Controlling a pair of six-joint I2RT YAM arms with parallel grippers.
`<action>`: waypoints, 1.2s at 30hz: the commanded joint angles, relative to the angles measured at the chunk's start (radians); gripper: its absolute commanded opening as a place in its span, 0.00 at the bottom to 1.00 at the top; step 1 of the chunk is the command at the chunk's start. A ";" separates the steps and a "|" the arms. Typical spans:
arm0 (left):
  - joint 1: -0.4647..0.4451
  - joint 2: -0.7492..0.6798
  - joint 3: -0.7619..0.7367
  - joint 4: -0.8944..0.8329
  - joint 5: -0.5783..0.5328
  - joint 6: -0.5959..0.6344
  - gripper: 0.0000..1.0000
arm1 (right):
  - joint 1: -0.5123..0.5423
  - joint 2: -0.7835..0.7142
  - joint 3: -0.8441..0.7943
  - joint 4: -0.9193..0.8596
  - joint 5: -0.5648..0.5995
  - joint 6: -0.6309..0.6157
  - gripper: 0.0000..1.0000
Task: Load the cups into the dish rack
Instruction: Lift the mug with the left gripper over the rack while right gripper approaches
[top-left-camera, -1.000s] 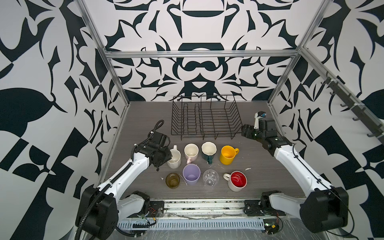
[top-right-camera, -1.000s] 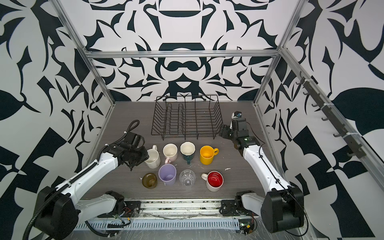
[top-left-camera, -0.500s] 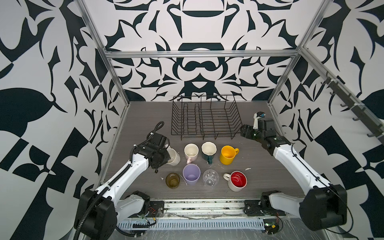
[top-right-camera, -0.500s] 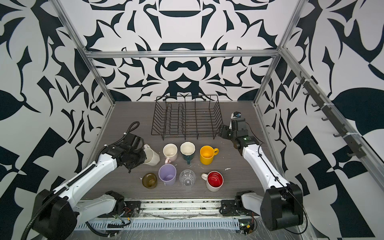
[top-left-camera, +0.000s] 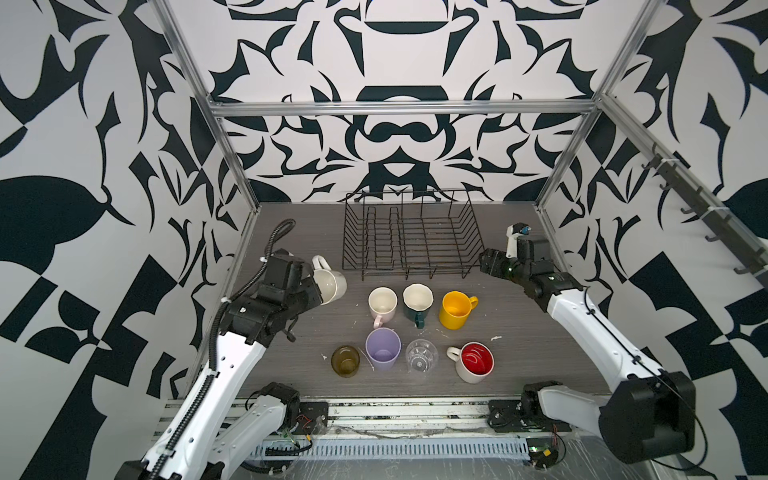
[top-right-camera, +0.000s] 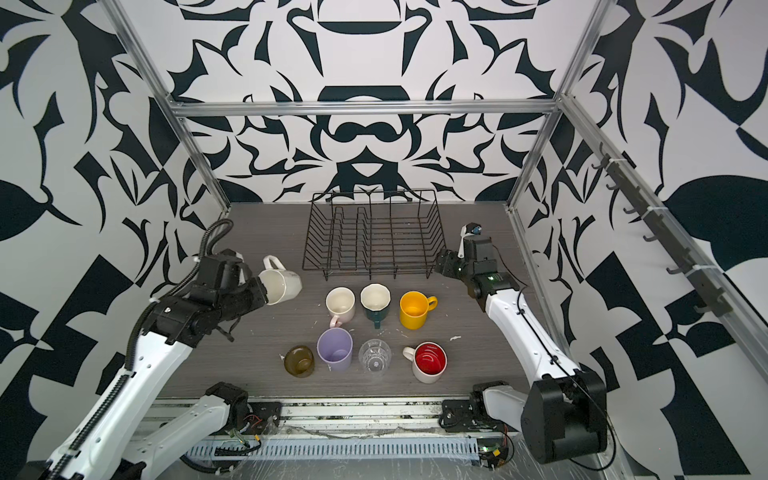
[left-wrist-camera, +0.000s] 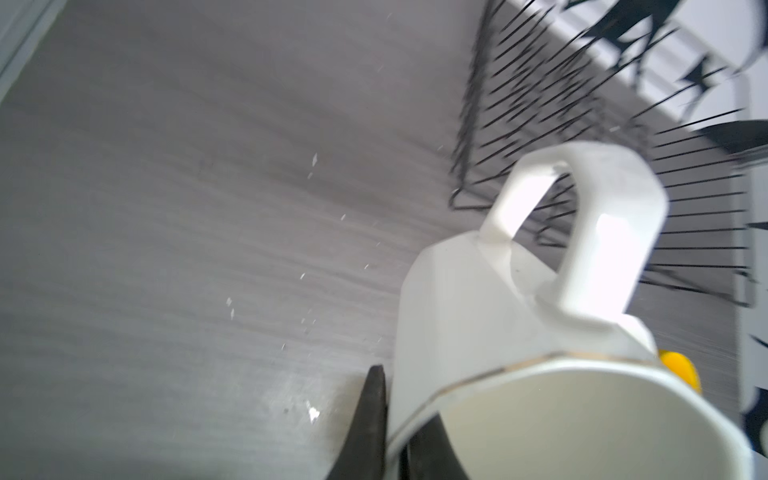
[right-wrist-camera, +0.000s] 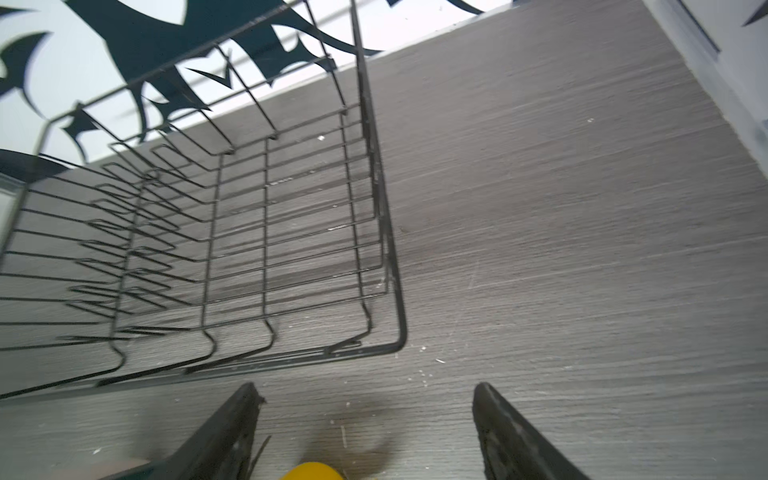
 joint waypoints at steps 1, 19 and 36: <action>0.073 -0.005 0.051 0.206 0.233 0.108 0.00 | 0.001 -0.063 0.060 0.074 -0.115 0.024 0.83; 0.105 0.322 -0.070 1.437 1.063 -0.267 0.00 | 0.005 -0.115 0.044 0.759 -0.835 0.264 0.93; -0.008 0.441 -0.018 1.431 1.118 -0.275 0.00 | 0.215 0.123 0.257 0.812 -0.902 0.127 0.92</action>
